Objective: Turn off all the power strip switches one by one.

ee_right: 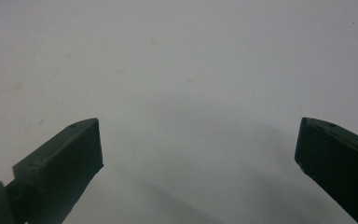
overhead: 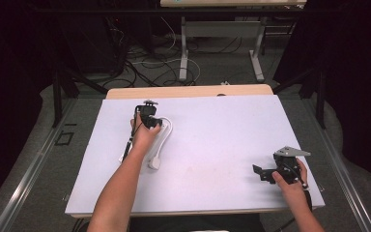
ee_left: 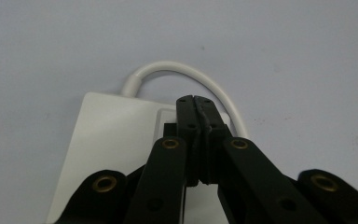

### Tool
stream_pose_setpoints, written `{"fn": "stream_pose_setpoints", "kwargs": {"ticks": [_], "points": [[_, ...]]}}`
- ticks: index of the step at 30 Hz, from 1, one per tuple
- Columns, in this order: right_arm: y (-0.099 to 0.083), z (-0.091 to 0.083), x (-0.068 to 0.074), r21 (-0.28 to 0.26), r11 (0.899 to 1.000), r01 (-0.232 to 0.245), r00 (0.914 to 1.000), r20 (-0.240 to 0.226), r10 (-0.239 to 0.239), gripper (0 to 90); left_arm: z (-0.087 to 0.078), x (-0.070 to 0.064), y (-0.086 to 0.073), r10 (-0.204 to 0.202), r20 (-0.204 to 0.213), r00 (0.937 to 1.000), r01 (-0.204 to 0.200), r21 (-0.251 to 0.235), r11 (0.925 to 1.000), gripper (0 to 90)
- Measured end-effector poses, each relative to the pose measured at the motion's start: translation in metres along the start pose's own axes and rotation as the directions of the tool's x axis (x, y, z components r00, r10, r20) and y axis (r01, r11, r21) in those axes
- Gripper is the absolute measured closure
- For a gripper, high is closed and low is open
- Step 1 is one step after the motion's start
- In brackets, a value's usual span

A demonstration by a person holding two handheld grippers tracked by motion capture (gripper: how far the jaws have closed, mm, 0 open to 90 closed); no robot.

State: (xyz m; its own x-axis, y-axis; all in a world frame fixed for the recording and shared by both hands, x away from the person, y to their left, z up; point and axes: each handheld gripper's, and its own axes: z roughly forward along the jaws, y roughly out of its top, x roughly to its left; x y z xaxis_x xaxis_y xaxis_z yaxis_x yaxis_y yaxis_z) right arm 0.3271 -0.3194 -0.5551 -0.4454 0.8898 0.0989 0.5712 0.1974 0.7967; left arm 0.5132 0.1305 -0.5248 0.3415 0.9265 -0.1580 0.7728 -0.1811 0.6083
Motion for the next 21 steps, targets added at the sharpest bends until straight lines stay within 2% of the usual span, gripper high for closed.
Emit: {"fn": "stream_pose_setpoints", "kwargs": {"ticks": [4, 6, 8, 12, 14, 17, 21], "points": [[-0.0004, 0.0001, -0.0005, -0.001, 1.000, 0.008, 1.0000, 0.003, -0.008, 0.2, 0.0007, -0.0022, -0.0002, 0.022, -0.020, 0.9996, -0.022, 0.011, 0.9997, 90.0], [-0.0005, 0.0000, -0.0004, 0.000, 1.000, 0.004, 1.0000, 0.000, -0.004, 0.2, 0.0021, -0.0045, -0.0009, 0.012, -0.029, 0.9995, -0.011, 0.005, 0.9999, 90.0], [-0.0005, -0.0001, 0.0005, 0.003, 1.000, 0.000, 1.0000, -0.001, 0.000, 0.2, 0.0019, -0.0050, -0.0010, 0.021, -0.037, 0.9991, -0.021, 0.004, 0.9998, 90.0], [-0.0003, -0.0017, -0.0001, 0.002, 1.000, 0.012, 0.9999, -0.001, -0.012, 0.2, 0.0008, -0.0040, -0.0009, 0.011, -0.035, 0.9993, -0.011, 0.000, 0.9999, 90.0], [-0.0001, -0.0017, 0.0003, -0.007, 1.000, -0.005, 1.0000, 0.002, 0.005, 0.2, -0.0004, -0.0034, -0.0011, -0.010, -0.028, 0.9995, 0.010, -0.009, 0.9999, 90.0], [-0.0001, -0.0015, -0.0009, -0.007, 1.000, -0.005, 1.0000, 0.003, 0.005, 0.2, -0.0022, -0.0019, -0.0007, 0.000, -0.033, 0.9994, 0.000, -0.006, 1.0000, 90.0], [0.0001, -0.0015, -0.0002, -0.006, 1.000, -0.005, 1.0000, 0.003, 0.005, 0.3, -0.0036, 0.0004, -0.0013, -0.010, -0.035, 0.9993, 0.010, -0.004, 0.9999, 90.0]]}}
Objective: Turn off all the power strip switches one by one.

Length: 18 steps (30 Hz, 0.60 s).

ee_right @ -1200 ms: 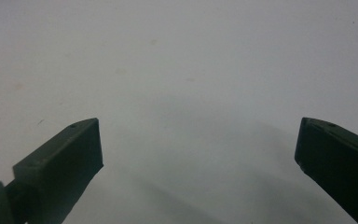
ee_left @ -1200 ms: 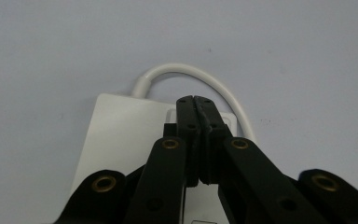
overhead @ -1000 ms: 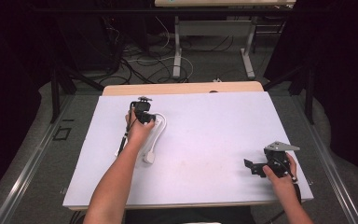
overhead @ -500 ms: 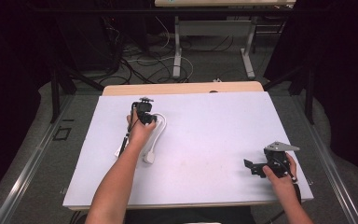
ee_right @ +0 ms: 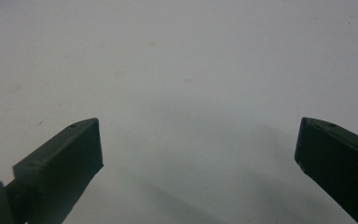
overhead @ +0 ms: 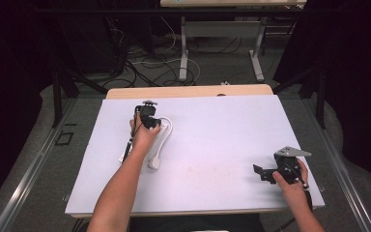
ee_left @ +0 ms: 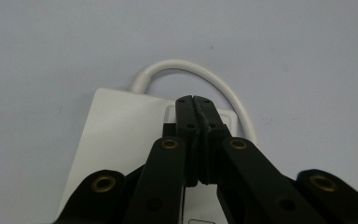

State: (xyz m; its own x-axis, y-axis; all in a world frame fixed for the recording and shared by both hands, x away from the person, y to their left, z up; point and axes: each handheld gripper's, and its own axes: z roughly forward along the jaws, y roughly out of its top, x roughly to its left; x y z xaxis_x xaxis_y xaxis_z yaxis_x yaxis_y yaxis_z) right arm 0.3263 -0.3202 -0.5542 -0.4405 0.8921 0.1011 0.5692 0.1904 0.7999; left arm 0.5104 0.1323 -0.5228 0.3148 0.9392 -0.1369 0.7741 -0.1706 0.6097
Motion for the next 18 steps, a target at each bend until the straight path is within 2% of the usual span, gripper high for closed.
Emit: {"fn": "stream_pose_setpoints", "kwargs": {"ticks": [8, 16, 18], "points": [[0.000, 0.000, -0.001, 0.000, 1.000, 0.000, 1.0000, -0.002, 0.000, 0.2, -0.007, 0.003, -0.001, -0.010, 0.014, 0.9999, 0.010, -0.002, 0.9999, 90.0], [0.000, 0.000, 0.000, -0.003, 1.000, -0.002, 1.0000, -0.003, 0.002, 0.3, -0.014, 0.000, -0.001, 0.009, 0.029, 0.9996, -0.009, 0.002, 1.0000, 90.0], [0.000, 0.000, 0.001, -0.003, 1.000, -0.001, 1.0000, -0.003, 0.001, 0.2, -0.016, -0.001, -0.001, 0.001, 0.037, 0.9993, -0.001, -0.004, 1.0000, 90.0]]}}
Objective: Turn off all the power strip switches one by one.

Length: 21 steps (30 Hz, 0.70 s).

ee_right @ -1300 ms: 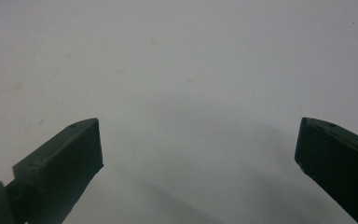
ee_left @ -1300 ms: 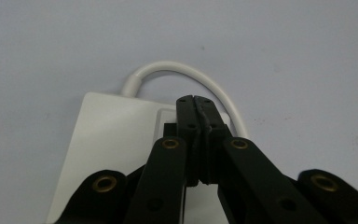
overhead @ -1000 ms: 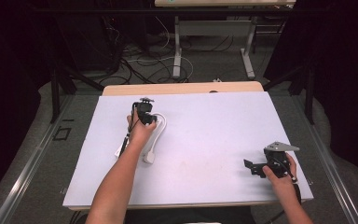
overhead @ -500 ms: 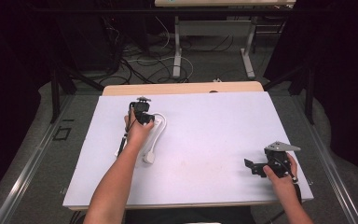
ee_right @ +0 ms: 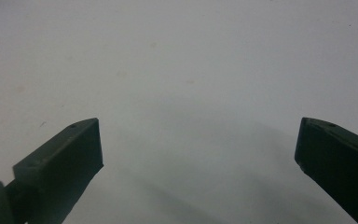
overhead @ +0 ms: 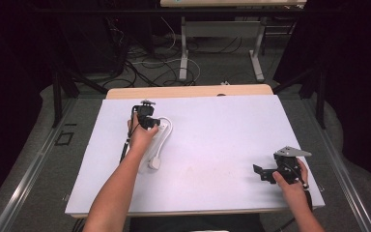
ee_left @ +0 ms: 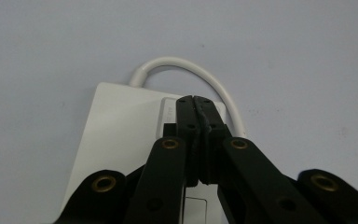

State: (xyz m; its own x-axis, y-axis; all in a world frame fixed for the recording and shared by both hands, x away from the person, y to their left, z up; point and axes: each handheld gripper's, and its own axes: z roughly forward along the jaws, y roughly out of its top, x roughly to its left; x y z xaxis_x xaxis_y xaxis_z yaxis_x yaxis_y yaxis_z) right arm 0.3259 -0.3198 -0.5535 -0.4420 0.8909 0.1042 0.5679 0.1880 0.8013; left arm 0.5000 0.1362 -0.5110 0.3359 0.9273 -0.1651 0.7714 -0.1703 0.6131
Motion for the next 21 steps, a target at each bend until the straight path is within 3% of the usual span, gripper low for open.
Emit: {"fn": "stream_pose_setpoints", "kwargs": {"ticks": [3, 21], "points": [[0.000, 0.000, 0.000, 0.000, 1.000, 0.000, 1.0000, 0.001, 0.000, 0.3, -0.004, -0.001, -0.001, 0.013, 0.008, 0.9999, -0.013, 0.003, 0.9999, 90.0], [0.001, -0.001, 0.000, 0.000, 1.000, 0.006, 1.0000, -0.003, -0.006, 0.2, -0.017, 0.008, -0.018, -0.019, 0.037, 0.9991, 0.019, 0.009, 0.9998, 90.0]]}}
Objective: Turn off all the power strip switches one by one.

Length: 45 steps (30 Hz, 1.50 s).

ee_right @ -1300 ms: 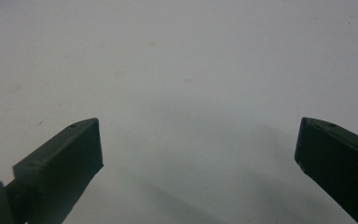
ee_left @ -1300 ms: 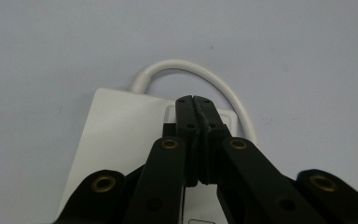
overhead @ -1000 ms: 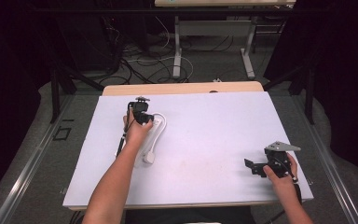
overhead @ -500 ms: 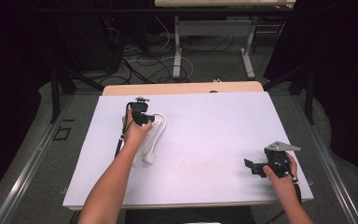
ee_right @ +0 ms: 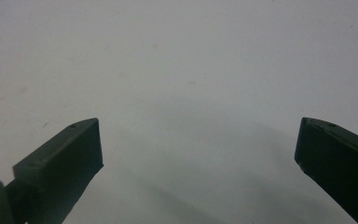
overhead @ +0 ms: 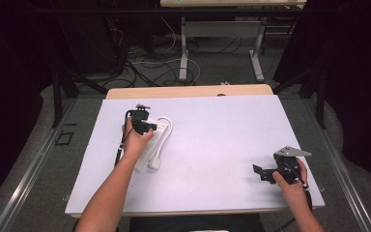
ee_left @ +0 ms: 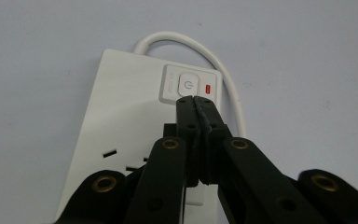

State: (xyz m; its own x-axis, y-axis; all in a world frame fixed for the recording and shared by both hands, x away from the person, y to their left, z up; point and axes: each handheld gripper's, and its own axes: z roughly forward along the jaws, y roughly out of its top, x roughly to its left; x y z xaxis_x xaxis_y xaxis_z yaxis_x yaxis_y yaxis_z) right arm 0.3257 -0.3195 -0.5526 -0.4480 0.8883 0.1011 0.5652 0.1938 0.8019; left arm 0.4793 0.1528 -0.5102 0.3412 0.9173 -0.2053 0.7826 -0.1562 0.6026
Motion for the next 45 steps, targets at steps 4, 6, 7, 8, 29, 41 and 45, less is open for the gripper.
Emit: {"fn": "stream_pose_setpoints", "kwargs": {"ticks": [4, 6, 7, 8, 29, 41, 45], "points": [[0.000, 0.000, 0.001, 0.000, 1.000, -0.003, 1.0000, -0.002, 0.003, 0.1, -0.005, 0.000, -0.002, 0.000, 0.003, 1.0000, 0.000, -0.005, 1.0000, 90.0], [0.000, 0.000, 0.001, -0.001, 1.000, 0.000, 1.0000, 0.004, 0.000, 0.0, -0.007, -0.001, -0.003, 0.002, 0.008, 1.0000, -0.002, -0.006, 1.0000, 90.0], [0.000, 0.000, 0.001, -0.003, 1.000, 0.008, 1.0000, 0.005, -0.008, 0.0, -0.009, -0.001, -0.003, 0.006, 0.011, 0.9999, -0.006, -0.005, 1.0000, 90.0], [0.001, 0.000, 0.002, -0.007, 1.000, -0.001, 1.0000, 0.006, 0.001, 0.0, -0.010, -0.001, -0.004, 0.004, 0.013, 0.9999, -0.004, -0.005, 1.0000, 90.0], [0.002, -0.002, 0.004, -0.010, 1.000, 0.012, 0.9996, 0.024, -0.012, 0.0, -0.027, 0.000, -0.016, 0.024, 0.046, 0.9987, -0.024, 0.011, 0.9997, 90.0], [0.002, -0.001, 0.006, 0.004, 0.999, 0.032, 0.9992, 0.024, -0.032, 0.0, -0.021, 0.004, -0.021, 0.021, 0.037, 0.9991, -0.022, 0.038, 0.9990, 90.0], [0.002, -0.001, 0.006, 0.001, 0.999, 0.034, 0.9991, 0.026, -0.035, 0.0, -0.018, 0.004, -0.021, 0.024, 0.028, 0.9993, -0.025, 0.051, 0.9984, 90.0]]}}
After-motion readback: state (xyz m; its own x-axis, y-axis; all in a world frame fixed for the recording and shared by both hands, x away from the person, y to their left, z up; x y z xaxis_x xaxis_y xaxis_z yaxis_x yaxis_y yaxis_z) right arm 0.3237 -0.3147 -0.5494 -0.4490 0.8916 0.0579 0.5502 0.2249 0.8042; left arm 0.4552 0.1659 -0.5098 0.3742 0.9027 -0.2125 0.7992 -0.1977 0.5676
